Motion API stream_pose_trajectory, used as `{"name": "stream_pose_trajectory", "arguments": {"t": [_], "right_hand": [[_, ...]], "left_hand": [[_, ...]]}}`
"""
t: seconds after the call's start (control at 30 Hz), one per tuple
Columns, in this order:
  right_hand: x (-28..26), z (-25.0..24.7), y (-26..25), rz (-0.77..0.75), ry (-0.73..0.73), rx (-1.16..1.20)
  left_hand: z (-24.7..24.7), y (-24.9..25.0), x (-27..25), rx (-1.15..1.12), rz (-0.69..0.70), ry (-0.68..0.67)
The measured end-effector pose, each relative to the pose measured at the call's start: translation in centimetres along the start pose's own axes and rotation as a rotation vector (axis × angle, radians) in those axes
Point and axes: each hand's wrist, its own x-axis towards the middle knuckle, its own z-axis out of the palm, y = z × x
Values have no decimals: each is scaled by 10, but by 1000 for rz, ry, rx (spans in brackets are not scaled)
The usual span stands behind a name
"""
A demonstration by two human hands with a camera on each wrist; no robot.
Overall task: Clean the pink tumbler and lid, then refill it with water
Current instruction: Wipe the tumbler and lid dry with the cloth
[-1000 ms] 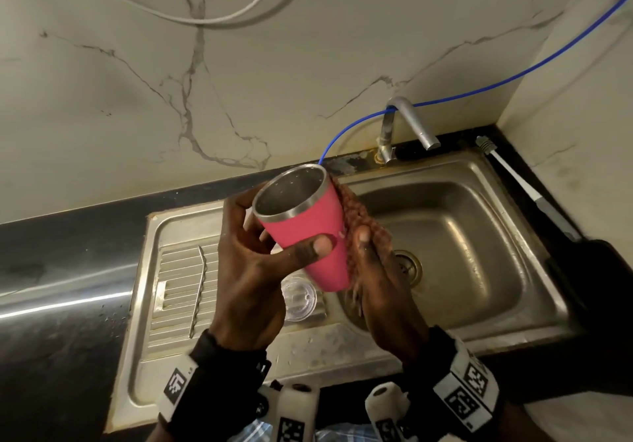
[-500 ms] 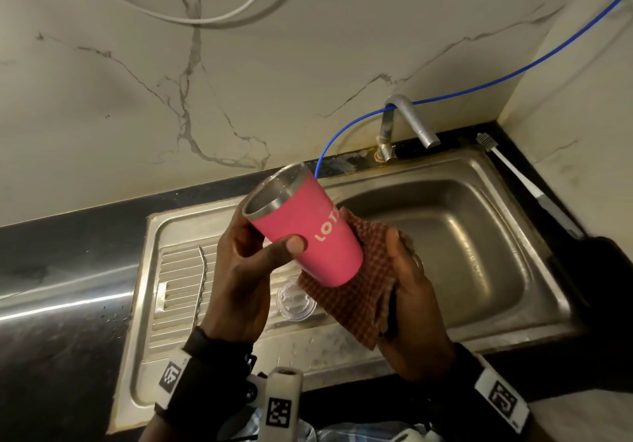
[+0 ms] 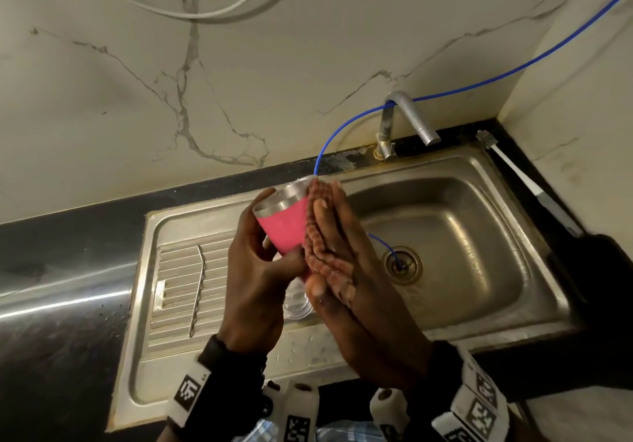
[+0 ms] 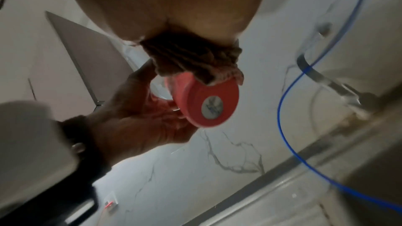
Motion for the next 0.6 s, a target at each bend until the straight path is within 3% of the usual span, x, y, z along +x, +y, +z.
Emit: {"name": "stream_pose_trajectory", "arguments": {"t": [0.1,0.17,0.33,0.4,0.47,0.6], "right_hand": [[17,-5,-6,-45,63,4],[24,-9,-7,-35,131,20],[23,-10,1,246,250,383],[11,-3,8,306,274,402],[-6,4,10,299,266,288],[-16,9,4,71,162,-48]], "left_hand": [[6,-1,-9,4,33,-89],[10,-1,-11,0,64,-72],[13,11,-7,-6,192,-26],[13,12,-3,-5,222,-1],[12,11,2,6,235,26],[8,5,7,89,198,4]]}}
